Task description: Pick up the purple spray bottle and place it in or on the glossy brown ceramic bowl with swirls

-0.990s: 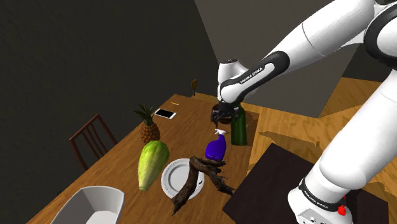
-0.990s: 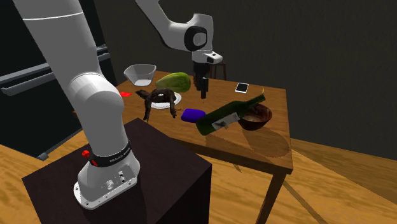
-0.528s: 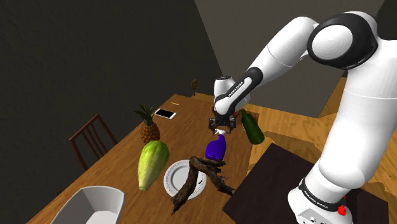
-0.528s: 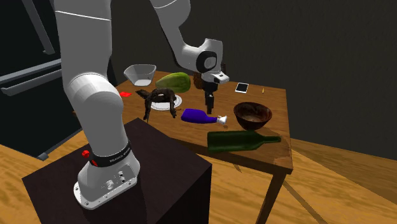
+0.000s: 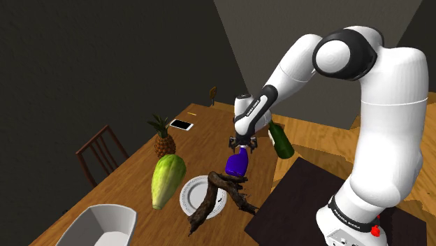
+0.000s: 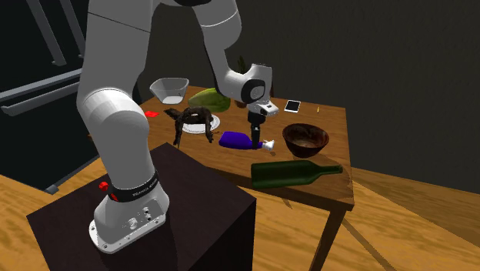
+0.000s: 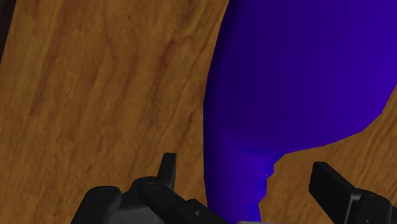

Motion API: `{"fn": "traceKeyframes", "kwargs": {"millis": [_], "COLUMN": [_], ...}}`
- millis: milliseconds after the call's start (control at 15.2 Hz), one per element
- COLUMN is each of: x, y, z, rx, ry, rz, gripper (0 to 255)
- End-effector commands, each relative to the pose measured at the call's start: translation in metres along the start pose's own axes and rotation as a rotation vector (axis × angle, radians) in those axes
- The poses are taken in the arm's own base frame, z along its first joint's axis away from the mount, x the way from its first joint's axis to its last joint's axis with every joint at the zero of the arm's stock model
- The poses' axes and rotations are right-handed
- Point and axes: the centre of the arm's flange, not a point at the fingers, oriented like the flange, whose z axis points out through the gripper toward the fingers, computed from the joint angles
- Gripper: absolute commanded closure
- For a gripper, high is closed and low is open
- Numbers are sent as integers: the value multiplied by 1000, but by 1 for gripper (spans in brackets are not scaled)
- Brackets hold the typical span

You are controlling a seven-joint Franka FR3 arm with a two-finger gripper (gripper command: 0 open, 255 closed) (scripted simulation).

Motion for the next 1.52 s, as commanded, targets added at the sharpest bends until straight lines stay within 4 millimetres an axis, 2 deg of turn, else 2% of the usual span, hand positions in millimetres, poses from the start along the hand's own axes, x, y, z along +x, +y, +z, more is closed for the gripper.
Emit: {"fn": "traceKeyframes", "kwargs": {"millis": [0, 528, 594, 1188, 1452], "x": [0, 0, 0, 0, -2], "y": [1, 1, 1, 1, 2], "z": [11, 14, 14, 14, -7], "rx": [0, 0, 0, 0, 0], "ry": [0, 0, 0, 0, 0], "rz": [0, 0, 0, 0, 0], "gripper": [0, 0, 255, 255, 255]}}
